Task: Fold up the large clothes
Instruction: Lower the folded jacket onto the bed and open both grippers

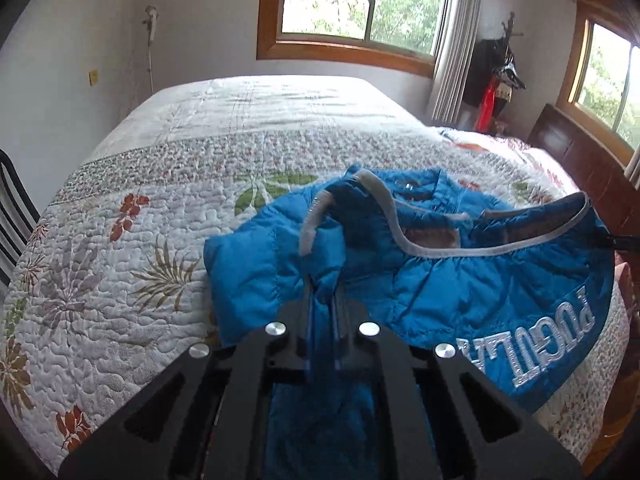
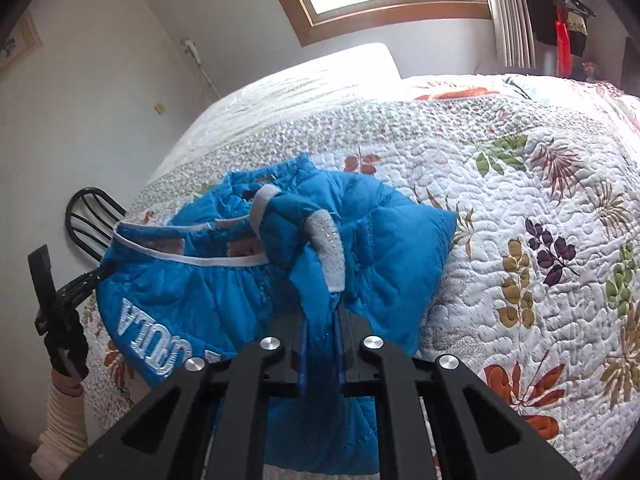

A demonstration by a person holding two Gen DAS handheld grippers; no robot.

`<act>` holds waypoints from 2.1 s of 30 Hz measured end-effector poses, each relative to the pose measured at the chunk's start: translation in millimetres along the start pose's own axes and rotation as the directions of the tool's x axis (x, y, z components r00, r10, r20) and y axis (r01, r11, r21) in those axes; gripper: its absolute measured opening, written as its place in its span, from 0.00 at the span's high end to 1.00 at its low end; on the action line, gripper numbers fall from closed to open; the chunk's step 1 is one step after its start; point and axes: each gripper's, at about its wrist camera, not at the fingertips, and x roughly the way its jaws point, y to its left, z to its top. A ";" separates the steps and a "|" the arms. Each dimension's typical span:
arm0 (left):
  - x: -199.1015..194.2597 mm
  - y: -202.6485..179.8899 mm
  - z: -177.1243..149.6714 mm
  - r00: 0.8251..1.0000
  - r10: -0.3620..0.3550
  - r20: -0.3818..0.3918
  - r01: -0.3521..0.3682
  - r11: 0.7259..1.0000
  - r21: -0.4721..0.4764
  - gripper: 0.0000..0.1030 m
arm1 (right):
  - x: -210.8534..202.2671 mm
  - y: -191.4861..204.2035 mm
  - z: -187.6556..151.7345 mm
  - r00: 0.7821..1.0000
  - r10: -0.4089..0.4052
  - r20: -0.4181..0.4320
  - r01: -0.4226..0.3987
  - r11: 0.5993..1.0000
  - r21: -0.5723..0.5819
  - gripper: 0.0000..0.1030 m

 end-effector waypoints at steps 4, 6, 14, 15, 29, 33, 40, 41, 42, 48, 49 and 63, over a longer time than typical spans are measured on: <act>-21.2 1.6 36.0 0.994 0.016 0.104 -0.009 0.998 -0.068 0.95 | -20.0 11.1 36.9 0.997 0.009 0.081 -0.010 1.000 0.009 0.91; -22.0 2.7 58.7 0.990 0.026 0.137 -0.012 0.995 -0.097 0.95 | -22.8 12.5 61.0 0.994 0.011 0.109 -0.014 1.000 0.023 0.91; 60.1 20.9 105.7 0.994 0.084 0.074 -0.071 0.984 -0.163 0.95 | 50.1 -21.5 127.8 0.999 -0.026 0.029 0.022 0.991 0.129 0.91; 77.2 23.4 104.5 0.995 0.091 0.038 -0.083 0.982 -0.168 0.95 | 66.7 -28.2 130.0 0.999 -0.035 0.001 0.035 0.989 0.146 0.91; 186.4 32.1 68.7 0.940 0.223 -0.257 -0.248 0.966 -0.069 0.82 | 169.8 -81.3 90.4 0.983 -0.074 -0.171 0.115 0.963 0.242 0.79; 150.1 46.7 73.6 0.957 0.133 -0.257 -0.182 0.967 -0.180 0.73 | 130.8 -76.2 91.0 0.983 -0.134 -0.122 0.158 0.963 0.220 0.63; 74.3 60.4 39.1 0.976 0.068 -0.209 -0.106 0.978 -0.180 0.59 | 65.2 -66.4 49.1 0.994 -0.038 -0.106 0.052 0.989 0.142 0.61; 67.5 59.3 28.2 0.975 0.063 -0.211 -0.100 0.981 -0.168 0.59 | 61.7 -65.0 39.7 0.993 -0.015 -0.120 0.032 0.990 0.134 0.58; 63.2 58.5 18.8 0.975 0.061 -0.214 -0.096 0.983 -0.159 0.59 | 60.9 -62.5 29.8 0.991 0.000 -0.136 0.017 0.992 0.125 0.55; 63.3 50.0 -15.9 0.973 0.022 -0.230 -0.061 0.984 -0.166 0.81 | 61.5 -52.3 -3.3 0.988 -0.012 -0.154 0.026 0.996 0.089 0.75; 64.1 46.3 -16.9 0.973 0.039 -0.229 -0.077 0.984 -0.159 0.84 | 57.9 -49.9 -4.3 0.990 -0.020 -0.142 0.032 0.996 0.083 0.78; 83.5 39.9 -31.2 0.959 0.133 -0.250 -0.154 0.986 -0.065 0.88 | 78.6 -38.0 -17.8 0.954 -0.209 -0.213 0.215 0.976 0.009 0.86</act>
